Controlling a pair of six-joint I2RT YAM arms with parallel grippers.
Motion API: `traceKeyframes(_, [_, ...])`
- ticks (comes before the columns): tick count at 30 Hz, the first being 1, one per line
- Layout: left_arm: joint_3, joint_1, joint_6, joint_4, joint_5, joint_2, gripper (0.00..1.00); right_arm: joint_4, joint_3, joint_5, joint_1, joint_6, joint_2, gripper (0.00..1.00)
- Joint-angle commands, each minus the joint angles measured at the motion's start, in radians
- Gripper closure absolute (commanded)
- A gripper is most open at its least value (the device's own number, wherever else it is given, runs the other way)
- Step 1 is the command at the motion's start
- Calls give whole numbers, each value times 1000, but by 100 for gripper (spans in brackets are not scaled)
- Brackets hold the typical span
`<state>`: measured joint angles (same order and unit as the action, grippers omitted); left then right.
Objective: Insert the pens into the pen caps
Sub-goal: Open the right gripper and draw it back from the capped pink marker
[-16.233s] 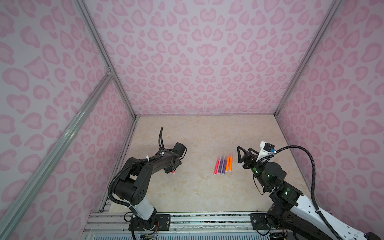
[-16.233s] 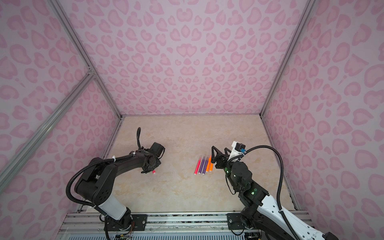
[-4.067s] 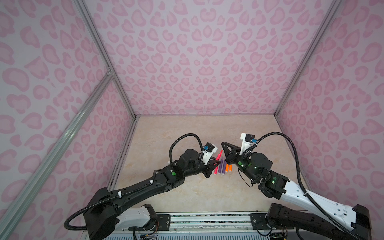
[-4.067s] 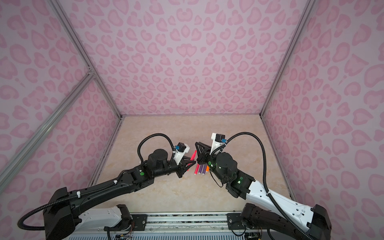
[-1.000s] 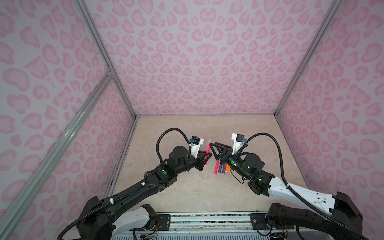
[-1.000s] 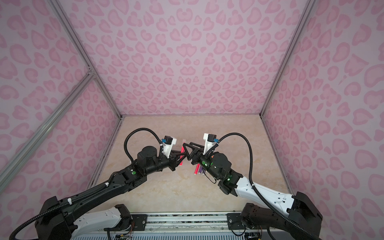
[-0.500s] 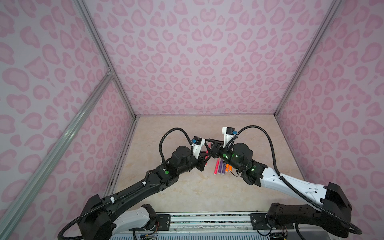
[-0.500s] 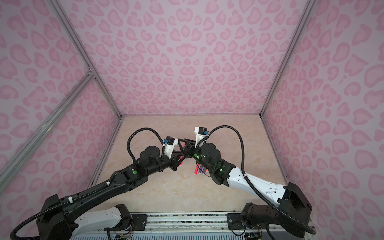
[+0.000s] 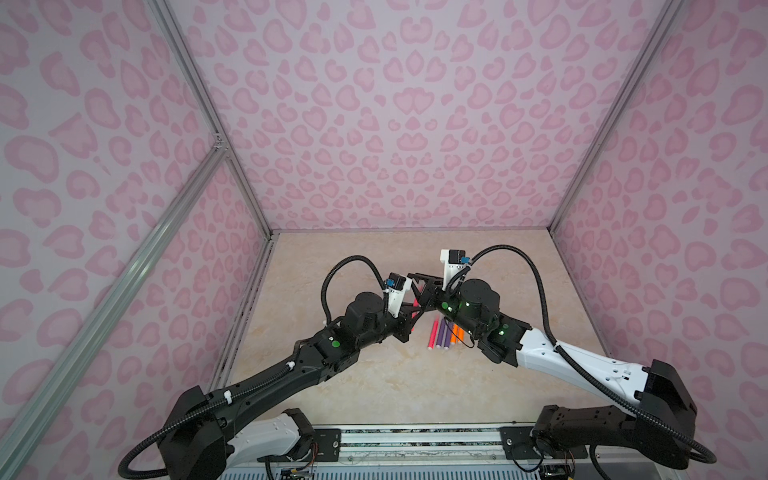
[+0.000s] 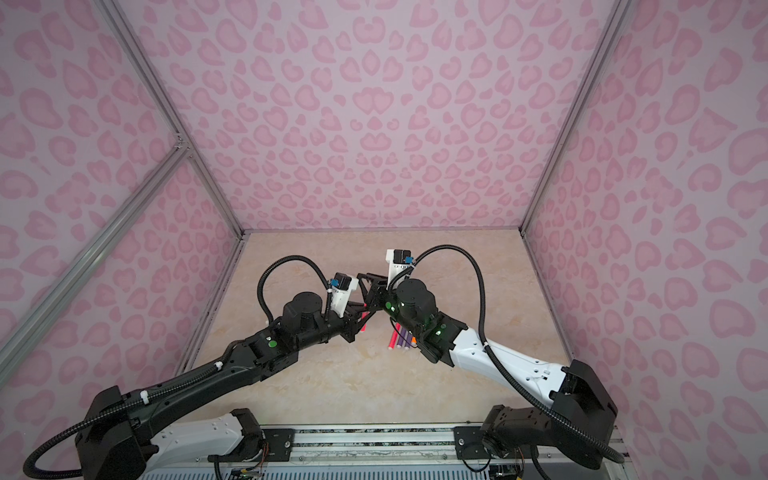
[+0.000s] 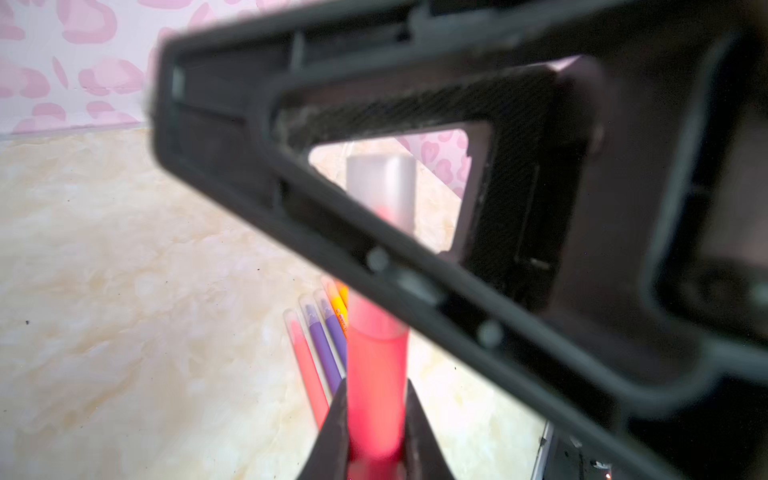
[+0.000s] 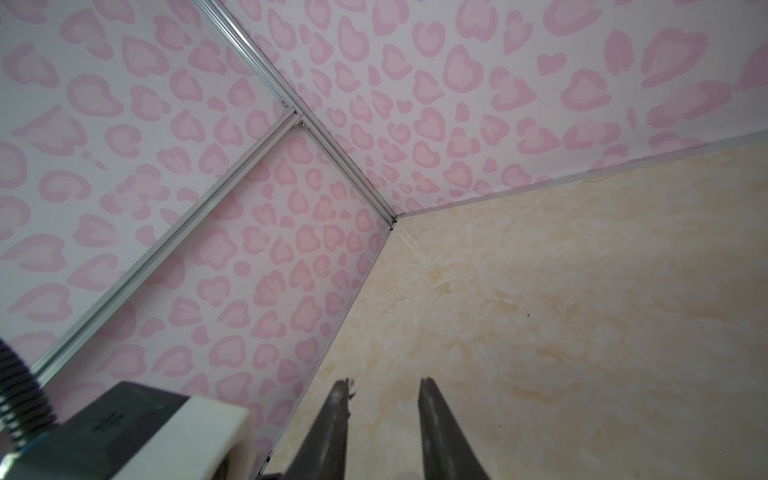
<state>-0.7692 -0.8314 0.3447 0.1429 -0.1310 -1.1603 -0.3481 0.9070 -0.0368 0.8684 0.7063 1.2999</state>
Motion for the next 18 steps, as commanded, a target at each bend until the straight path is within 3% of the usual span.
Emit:
traceKeyframes(1, [-12,-1,-13,6,6,2,96,4,10,7,-8,-13,9,70])
traceKeyframes(6, [-13,0,-13,7,9,5,96,9,12,20,-8,-10,10,72])
traceKeyframes(11, [-13,-1,-13,9,7,5,96,27,19,15,-8,-17,11,100])
traceKeyframes(18, [9,4,19,33,27,25,96,-34,-35,64,-8,-4,10,100])
